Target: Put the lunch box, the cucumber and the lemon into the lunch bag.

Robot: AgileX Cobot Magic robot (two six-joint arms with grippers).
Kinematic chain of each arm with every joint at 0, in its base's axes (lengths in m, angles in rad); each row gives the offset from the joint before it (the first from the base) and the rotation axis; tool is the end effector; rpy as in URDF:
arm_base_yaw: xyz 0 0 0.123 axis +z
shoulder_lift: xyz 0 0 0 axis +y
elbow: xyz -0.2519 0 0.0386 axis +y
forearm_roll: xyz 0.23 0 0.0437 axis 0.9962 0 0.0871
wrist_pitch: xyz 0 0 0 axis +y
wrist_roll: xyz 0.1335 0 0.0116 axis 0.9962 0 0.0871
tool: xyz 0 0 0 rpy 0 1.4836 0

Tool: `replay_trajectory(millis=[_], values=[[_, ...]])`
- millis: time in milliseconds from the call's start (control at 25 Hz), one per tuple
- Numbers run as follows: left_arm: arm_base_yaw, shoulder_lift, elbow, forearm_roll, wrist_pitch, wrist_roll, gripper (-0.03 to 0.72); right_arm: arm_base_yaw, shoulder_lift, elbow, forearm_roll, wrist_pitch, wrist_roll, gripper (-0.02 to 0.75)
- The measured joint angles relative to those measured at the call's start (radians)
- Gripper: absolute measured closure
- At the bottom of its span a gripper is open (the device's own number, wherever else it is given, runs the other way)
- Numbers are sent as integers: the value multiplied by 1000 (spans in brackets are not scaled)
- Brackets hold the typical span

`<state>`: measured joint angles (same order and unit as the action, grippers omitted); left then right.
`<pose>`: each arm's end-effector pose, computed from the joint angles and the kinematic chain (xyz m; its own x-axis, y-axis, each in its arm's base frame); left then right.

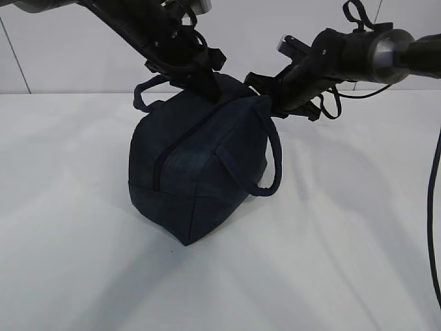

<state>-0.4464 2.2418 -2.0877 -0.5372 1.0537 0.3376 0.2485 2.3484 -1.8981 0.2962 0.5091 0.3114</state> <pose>0.4074 -0.2611 0.1999 -0.7527 0.4111 -0.5141 0.6246 0.6926 -0.3606 0.4969 0.1458 0.1147 -0.7950 0.3509 -0.4948 0.1143 0.8878 0.4459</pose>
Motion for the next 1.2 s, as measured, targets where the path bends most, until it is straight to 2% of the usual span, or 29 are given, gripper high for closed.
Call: replay_trajectory(millis=[520,680,800,880,1000,1120,1200], values=[[0,0,0,6,14,0,697,-2,5,-15,18,48,-57,715],[0,0,0,6,29,0,695,-8,13,-67,8,128,-89,635],[0,-2,0,8,37,0,683,-8,15,-126,-1,182,-106,527],[0,-4,0,25,43,0,655,-10,15,-163,-10,226,-109,455],[0,-13,0,47,53,-13,547,-10,15,-240,-38,318,-113,385],[0,-18,0,66,73,-15,419,-10,15,-329,-80,426,-113,366],[0,-19,0,78,88,-16,381,-10,15,-392,-107,497,-115,361]])
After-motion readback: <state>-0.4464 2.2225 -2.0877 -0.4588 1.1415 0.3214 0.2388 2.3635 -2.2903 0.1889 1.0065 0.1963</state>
